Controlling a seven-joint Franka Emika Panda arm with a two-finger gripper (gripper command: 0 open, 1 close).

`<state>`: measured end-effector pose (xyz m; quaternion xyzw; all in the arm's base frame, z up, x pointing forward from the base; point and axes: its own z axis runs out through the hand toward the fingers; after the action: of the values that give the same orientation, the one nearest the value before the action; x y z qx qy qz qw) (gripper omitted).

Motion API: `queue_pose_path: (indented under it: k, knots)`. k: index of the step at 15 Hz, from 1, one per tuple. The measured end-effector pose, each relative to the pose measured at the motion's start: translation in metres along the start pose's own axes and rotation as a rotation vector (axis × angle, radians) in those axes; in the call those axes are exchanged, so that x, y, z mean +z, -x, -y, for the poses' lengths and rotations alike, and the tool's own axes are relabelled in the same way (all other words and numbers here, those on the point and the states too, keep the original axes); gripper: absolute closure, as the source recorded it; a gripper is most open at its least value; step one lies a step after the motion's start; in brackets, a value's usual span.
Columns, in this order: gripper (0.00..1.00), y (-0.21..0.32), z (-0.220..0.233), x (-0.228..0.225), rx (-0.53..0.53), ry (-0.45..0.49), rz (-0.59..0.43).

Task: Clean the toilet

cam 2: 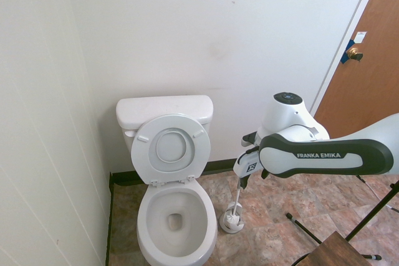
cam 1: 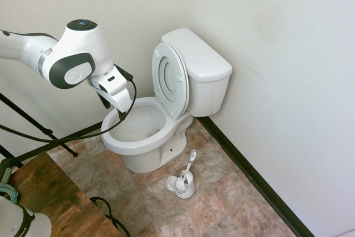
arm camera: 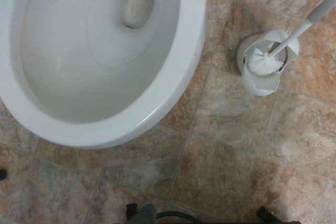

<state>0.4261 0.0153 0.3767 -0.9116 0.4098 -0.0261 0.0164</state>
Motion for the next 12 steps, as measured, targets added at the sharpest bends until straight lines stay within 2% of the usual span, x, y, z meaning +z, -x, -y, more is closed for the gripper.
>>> queue_pose_path:
  k: [5, 12]
  knots:
    - [0.00, -0.013, 0.008, 0.015, 0.044, 0.008, 0.005]
    - [0.00, -0.095, 0.036, 0.072, 0.271, 0.037, -0.012]
